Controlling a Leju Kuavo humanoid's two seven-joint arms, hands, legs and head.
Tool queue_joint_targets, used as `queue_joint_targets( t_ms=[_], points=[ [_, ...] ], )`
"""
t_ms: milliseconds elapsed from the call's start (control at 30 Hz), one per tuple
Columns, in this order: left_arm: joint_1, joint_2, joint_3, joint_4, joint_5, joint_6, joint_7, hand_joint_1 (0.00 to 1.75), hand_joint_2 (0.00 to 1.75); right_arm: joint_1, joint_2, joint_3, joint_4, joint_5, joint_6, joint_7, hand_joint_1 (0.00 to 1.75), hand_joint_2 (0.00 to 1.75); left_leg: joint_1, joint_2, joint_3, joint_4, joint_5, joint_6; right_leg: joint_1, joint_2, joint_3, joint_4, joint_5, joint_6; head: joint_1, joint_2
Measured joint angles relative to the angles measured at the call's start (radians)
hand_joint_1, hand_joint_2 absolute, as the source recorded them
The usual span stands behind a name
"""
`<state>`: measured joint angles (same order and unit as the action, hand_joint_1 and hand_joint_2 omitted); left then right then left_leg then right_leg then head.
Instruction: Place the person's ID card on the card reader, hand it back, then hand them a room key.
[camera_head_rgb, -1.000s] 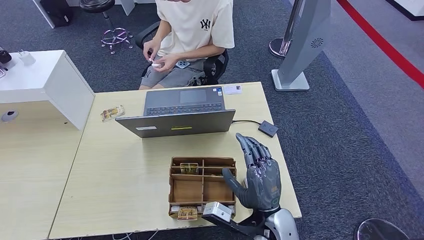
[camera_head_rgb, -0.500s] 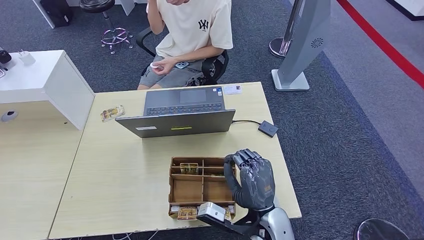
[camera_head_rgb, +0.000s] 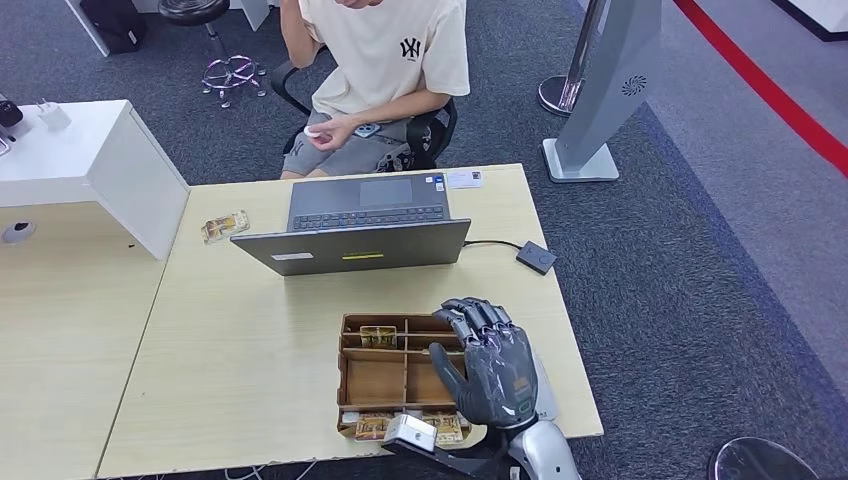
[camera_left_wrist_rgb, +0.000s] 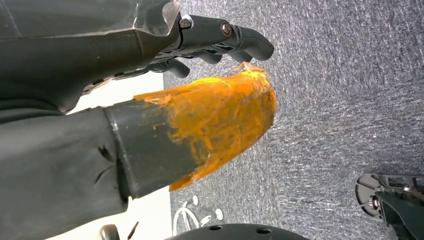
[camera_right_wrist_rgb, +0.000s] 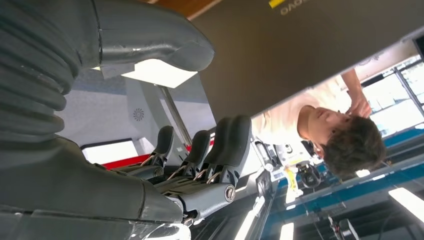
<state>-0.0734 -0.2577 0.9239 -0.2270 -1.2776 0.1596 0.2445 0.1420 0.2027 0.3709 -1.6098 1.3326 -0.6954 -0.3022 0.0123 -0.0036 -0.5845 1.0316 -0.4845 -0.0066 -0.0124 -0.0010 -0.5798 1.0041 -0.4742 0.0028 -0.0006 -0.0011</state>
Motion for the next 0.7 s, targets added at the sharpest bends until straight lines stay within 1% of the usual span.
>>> queue_joint_targets(
  t_ms=[233, 467, 633, 700],
  points=[
    [0.000, 0.002, 0.000, 0.000, 0.000, 0.002, -0.002, 0.00, 0.00, 0.005, -0.037, 0.056, 0.029, 0.004, 0.000, 0.033, 0.80, 1.75, 0.000, 0.000, 0.000, 0.000, 0.000, 0.000, 0.000, 0.000, 0.000, 0.000, 0.000, 0.000, 0.000, 0.000],
    [0.000, 0.002, 0.000, 0.000, -0.001, 0.002, -0.002, 0.00, 0.00, 0.002, -0.051, 0.076, 0.041, 0.004, 0.000, 0.048, 0.77, 1.75, 0.000, 0.000, 0.000, 0.000, 0.000, 0.000, 0.000, 0.000, 0.000, 0.000, 0.000, 0.000, 0.000, 0.000],
    [0.000, 0.002, 0.000, 0.000, -0.005, 0.002, -0.003, 0.00, 0.00, 0.000, -0.052, 0.076, 0.045, 0.005, 0.000, 0.041, 0.82, 1.75, 0.000, 0.000, 0.000, 0.000, 0.000, 0.000, 0.000, 0.000, 0.000, 0.000, 0.000, 0.000, 0.000, 0.000],
    [0.000, 0.002, 0.000, 0.000, -0.007, 0.002, -0.003, 0.00, 0.00, 0.000, -0.052, 0.073, 0.046, 0.005, 0.000, 0.033, 0.80, 1.75, 0.000, 0.000, 0.000, 0.000, 0.000, 0.000, 0.000, 0.000, 0.000, 0.000, 0.000, 0.000, 0.000, 0.000]
  ],
)
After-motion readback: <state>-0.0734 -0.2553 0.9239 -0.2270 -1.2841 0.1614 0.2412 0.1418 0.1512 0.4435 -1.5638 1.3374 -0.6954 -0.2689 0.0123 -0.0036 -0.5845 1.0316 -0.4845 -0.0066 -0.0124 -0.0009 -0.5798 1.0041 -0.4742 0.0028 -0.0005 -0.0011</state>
